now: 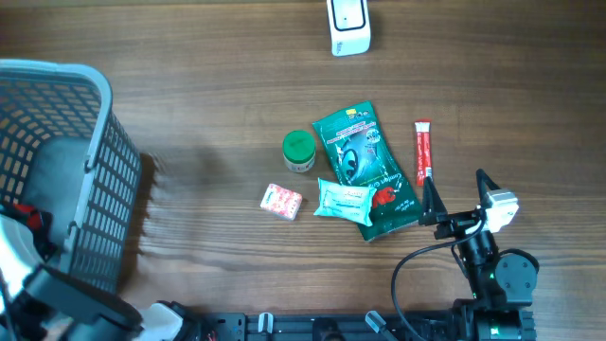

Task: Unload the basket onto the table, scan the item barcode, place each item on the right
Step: 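Reach the left gripper into the basket and grasp the Sriracha bottle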

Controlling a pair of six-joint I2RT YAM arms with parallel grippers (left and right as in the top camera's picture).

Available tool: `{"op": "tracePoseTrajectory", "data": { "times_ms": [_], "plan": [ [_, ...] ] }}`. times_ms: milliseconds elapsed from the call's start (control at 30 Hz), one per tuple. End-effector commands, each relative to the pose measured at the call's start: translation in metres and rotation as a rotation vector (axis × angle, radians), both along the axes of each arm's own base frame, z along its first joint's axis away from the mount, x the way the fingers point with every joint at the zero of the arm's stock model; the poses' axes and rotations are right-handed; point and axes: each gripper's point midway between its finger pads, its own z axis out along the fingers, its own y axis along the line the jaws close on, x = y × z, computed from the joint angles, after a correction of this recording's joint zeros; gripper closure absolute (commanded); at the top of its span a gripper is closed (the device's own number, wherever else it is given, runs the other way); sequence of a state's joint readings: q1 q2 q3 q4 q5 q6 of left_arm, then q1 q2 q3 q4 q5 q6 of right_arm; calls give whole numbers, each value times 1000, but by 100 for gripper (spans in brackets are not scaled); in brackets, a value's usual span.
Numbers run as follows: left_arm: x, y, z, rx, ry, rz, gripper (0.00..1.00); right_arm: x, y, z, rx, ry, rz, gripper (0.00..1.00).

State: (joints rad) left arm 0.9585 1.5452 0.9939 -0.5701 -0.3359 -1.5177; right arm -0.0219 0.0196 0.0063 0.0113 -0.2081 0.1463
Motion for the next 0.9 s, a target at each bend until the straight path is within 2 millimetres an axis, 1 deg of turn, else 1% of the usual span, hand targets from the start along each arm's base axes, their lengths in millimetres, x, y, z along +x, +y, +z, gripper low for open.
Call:
{"op": "tracePoseTrajectory", "data": {
  "times_ms": [0, 67, 133, 200, 300, 367, 433, 467, 500, 533, 567, 633, 700, 733, 767, 800, 833, 867],
  "plan": [
    [-6, 1, -30, -48, 47, 27, 9, 0, 0, 1, 13, -2, 0, 0],
    [-7, 4, -39, -58, 53, 33, 12, 0, 0, 1, 13, -2, 0, 0],
    [-10, 6, -44, -66, 59, 43, 16, 0, 0, 1, 12, -2, 0, 0],
    [-14, 7, -47, -76, 65, 53, 27, 0, 0, 1, 13, -2, 0, 0],
    [-21, 1, -53, -112, 88, 54, 55, 0, 0, 1, 13, -2, 0, 0],
    [-24, -9, -57, -161, 101, 47, 62, 0, 0, 1, 13, -2, 0, 0],
    [-21, -17, -61, -202, 84, 30, 65, 0, 0, 1, 13, -2, 0, 0],
    [-16, -20, -62, -224, 67, -2, 66, 0, 0, 1, 13, -2, 0, 0],
    [-10, -23, -64, -245, 45, -37, 66, 0, 0, 1, 13, -2, 0, 0],
    [-7, -25, -65, -257, 27, -48, 59, 0, 0, 1, 13, -2, 0, 0],
    [-4, -27, -65, -267, 11, -54, 44, 0, 0, 1, 12, -2, 0, 0],
    [-2, -28, -66, -273, -1, -59, 30, 0, 0, 1, 12, -2, 0, 0],
    [1, -29, -66, -274, -3, -71, 14, 0, 0, 1, 13, -2, 0, 1],
    [4, -29, -66, -271, -2, -82, 8, 0, 0, 1, 12, -2, 0, 0],
    [7, -31, -65, -270, -2, -94, 4, 0, 0, 1, 12, -2, 0, 0],
    [11, -32, -65, -267, -1, -107, 4, 0, 0, 1, 13, -2, 0, 0],
    [16, -33, -65, -261, 3, -132, 5, 0, 0, 1, 13, -2, 0, 0],
    [21, -35, -65, -259, 6, -153, 9, 0, 0, 1, 13, -2, 0, 0]
  ]
}}
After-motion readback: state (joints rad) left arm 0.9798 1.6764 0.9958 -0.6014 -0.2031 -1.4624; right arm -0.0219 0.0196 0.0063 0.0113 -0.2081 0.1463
